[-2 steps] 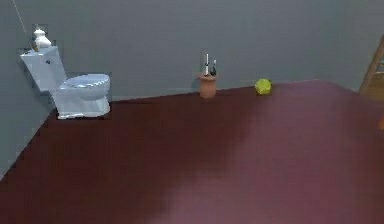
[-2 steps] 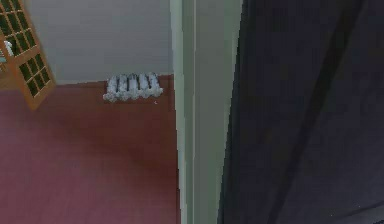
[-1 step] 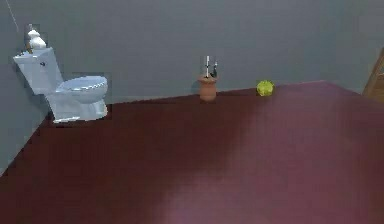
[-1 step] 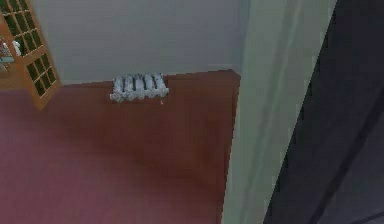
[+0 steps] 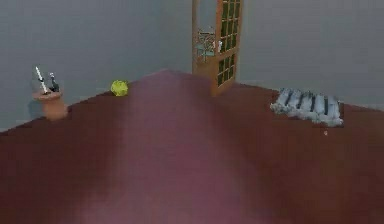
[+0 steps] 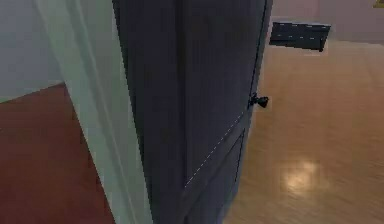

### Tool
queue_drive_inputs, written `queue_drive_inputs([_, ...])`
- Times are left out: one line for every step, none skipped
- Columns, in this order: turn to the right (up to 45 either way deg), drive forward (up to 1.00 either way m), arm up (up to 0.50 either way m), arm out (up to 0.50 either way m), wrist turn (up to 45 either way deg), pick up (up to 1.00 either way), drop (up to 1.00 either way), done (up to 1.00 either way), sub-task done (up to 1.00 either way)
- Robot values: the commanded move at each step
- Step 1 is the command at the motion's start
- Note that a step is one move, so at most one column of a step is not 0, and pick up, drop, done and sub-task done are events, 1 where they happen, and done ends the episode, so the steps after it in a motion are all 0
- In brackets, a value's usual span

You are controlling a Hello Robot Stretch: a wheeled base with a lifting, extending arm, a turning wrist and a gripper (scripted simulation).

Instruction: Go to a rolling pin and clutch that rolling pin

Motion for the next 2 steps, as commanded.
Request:
queue_drive_inputs([0.0,1.0,0.0,0.0,0.0,0.0,0.0,0.0,0.0])
queue_drive_inputs([0.0,1.0,0.0,0.0,0.0,0.0,0.0,0.0,0.0])
